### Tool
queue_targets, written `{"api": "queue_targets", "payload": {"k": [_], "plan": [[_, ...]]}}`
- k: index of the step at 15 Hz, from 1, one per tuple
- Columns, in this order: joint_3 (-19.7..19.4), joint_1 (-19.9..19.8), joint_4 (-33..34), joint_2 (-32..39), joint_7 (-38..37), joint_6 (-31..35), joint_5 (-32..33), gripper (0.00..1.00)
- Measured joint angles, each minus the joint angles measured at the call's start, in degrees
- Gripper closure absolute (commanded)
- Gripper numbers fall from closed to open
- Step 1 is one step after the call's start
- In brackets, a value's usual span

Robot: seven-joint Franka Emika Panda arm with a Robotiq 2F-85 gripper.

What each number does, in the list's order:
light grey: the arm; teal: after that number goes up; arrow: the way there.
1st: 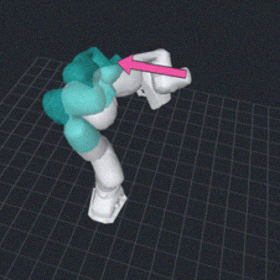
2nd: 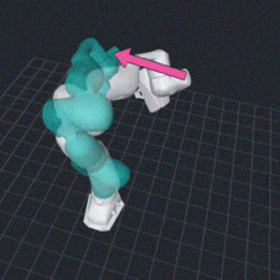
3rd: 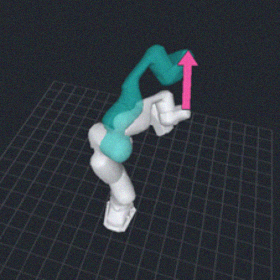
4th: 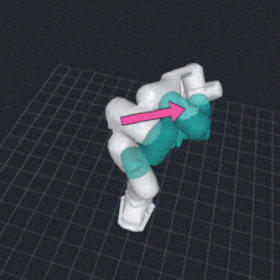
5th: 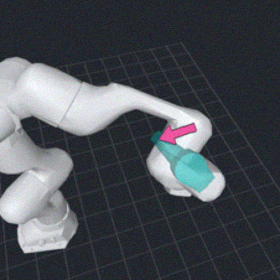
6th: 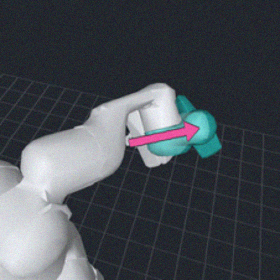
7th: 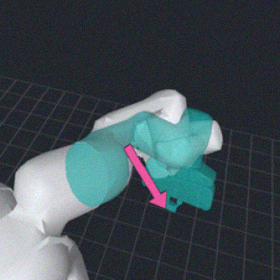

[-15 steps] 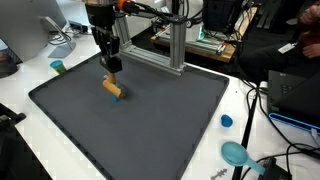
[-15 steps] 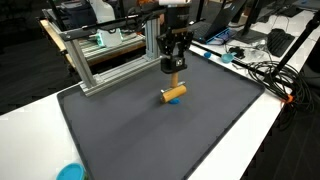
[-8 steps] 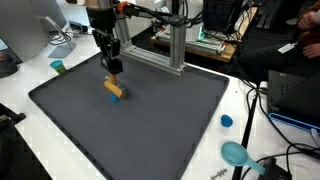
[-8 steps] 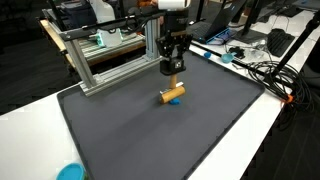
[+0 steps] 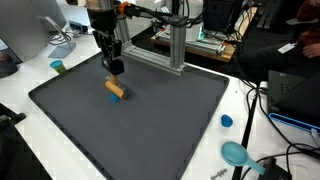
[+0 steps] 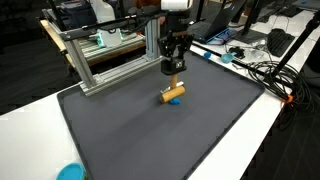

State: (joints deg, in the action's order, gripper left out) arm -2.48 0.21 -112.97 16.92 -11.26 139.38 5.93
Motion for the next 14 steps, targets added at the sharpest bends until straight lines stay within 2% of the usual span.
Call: {"api": "queue_targets", "payload": {"k": [6,14], "plan": [[-0.2,0.9,0.1,-2.7,-0.1,-0.4,0.7,0.79],[-1.4,0.3,1.1,-1.8,-0.1,0.0,0.7,0.79]]}}
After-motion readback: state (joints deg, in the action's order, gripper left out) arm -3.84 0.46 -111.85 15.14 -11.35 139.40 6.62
